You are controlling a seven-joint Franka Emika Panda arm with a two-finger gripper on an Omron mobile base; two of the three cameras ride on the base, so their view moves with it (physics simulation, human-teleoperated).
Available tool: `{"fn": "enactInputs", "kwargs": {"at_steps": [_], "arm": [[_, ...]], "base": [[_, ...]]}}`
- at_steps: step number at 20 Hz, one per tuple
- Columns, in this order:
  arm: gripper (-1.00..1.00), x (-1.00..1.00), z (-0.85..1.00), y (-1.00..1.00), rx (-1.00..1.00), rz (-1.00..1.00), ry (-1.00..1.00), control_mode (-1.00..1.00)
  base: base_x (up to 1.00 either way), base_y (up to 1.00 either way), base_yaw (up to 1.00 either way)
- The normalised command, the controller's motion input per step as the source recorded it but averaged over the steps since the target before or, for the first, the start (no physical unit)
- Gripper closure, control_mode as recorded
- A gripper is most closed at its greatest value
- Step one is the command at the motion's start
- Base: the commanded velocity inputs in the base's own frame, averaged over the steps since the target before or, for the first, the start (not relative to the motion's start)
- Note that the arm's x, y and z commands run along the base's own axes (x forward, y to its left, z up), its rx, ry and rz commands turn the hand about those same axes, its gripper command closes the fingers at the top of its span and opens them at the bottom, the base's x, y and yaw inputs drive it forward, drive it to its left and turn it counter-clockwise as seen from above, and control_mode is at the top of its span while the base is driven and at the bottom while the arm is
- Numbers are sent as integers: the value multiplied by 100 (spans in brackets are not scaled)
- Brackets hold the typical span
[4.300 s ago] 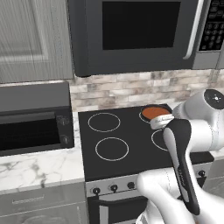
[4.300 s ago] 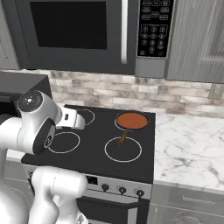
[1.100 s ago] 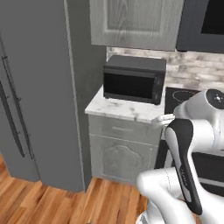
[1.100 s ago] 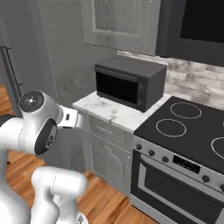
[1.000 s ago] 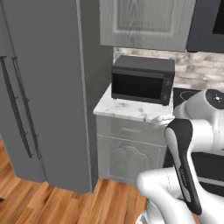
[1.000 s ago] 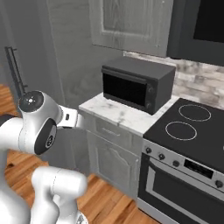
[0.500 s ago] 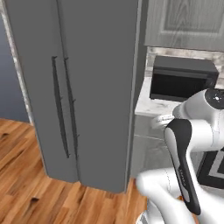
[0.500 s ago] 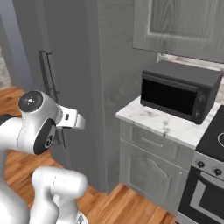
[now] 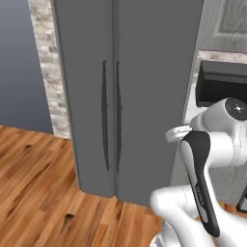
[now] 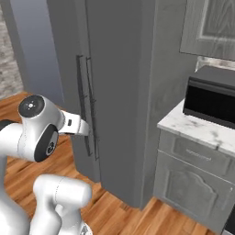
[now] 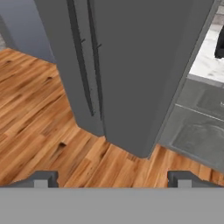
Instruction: Retrieve the chicken drumstick from the fridge and place it on the saucepan with marinade on the stove.
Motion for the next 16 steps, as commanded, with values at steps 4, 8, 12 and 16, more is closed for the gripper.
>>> {"fn": "enactInputs", "kwargs": {"at_steps": [4,8,12,16], "arm": [[-100,0,0,0,0,0,0,100],[-100,0,0,0,0,0,0,100],[-100,0,0,0,0,0,0,100],[-100,0,0,0,0,0,0,100]], "base": [[-9,59,0],[-13,46,0],[-11,47,0],[0,59,-8]]}}
